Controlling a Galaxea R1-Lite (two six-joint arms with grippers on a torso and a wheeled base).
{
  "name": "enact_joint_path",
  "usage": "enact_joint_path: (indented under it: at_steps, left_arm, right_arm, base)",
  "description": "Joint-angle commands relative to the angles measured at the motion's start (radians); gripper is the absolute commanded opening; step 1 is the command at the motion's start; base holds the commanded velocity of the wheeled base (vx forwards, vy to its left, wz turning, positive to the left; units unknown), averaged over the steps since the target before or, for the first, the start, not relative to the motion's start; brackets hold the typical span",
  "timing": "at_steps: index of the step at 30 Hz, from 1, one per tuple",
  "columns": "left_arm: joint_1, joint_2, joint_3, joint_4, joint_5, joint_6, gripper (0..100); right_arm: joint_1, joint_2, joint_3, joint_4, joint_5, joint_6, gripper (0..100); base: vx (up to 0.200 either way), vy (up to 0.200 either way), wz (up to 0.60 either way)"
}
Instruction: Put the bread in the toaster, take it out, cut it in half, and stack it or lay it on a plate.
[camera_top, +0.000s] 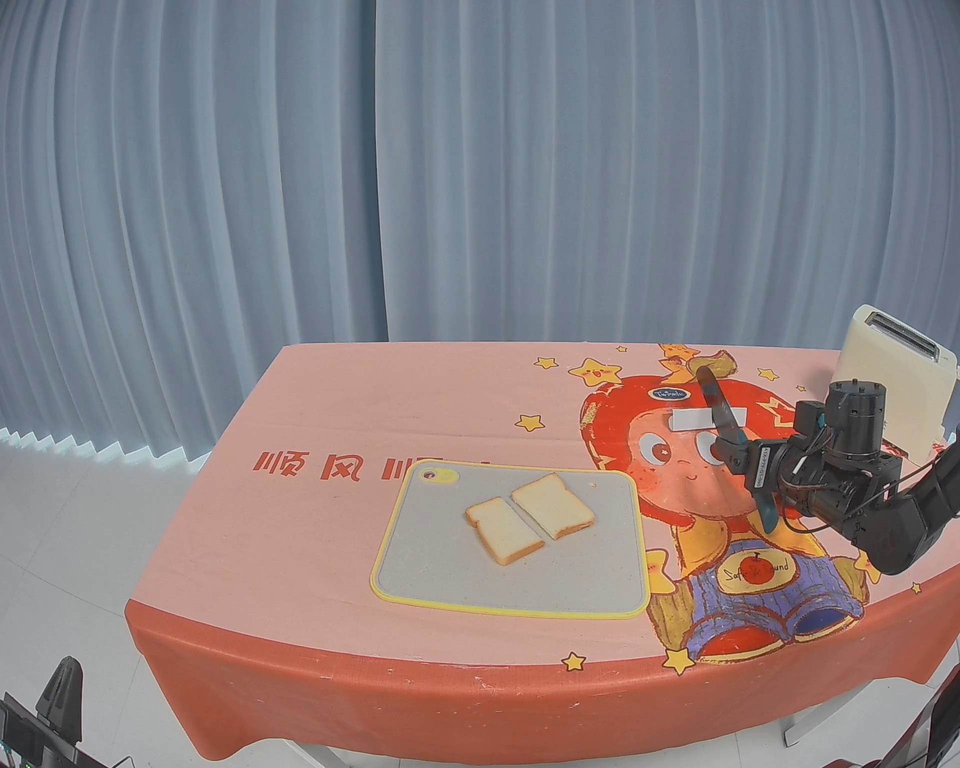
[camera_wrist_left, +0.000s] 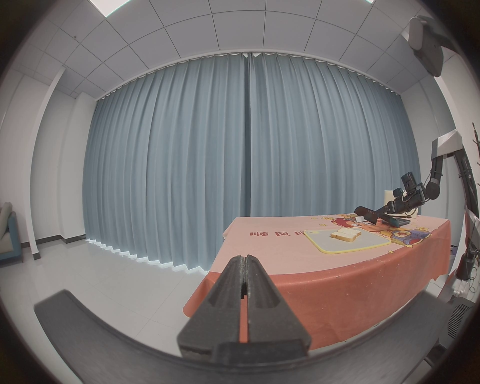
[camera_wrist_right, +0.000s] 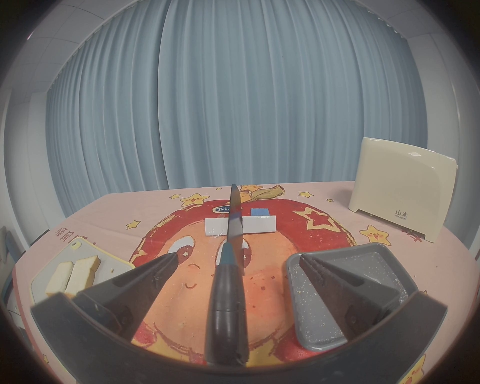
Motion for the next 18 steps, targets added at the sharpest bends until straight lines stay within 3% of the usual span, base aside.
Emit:
enact_joint_path:
  at_steps: [1,18]
  left_arm:
    - [0.000,-0.016,0.018,0.000,0.000,0.000,0]
    - [0.000,-0.016,0.018,0.000,0.000,0.000,0]
  right_arm:
    - [0.000,-0.003,0.002,0.000,0.000,0.000,100]
    - [0.005,-0.011,-0.001,0.000,0.000,0.000,100]
  base:
    - [0.000,0.000,0.00]
    - [0.000,0.000,0.00]
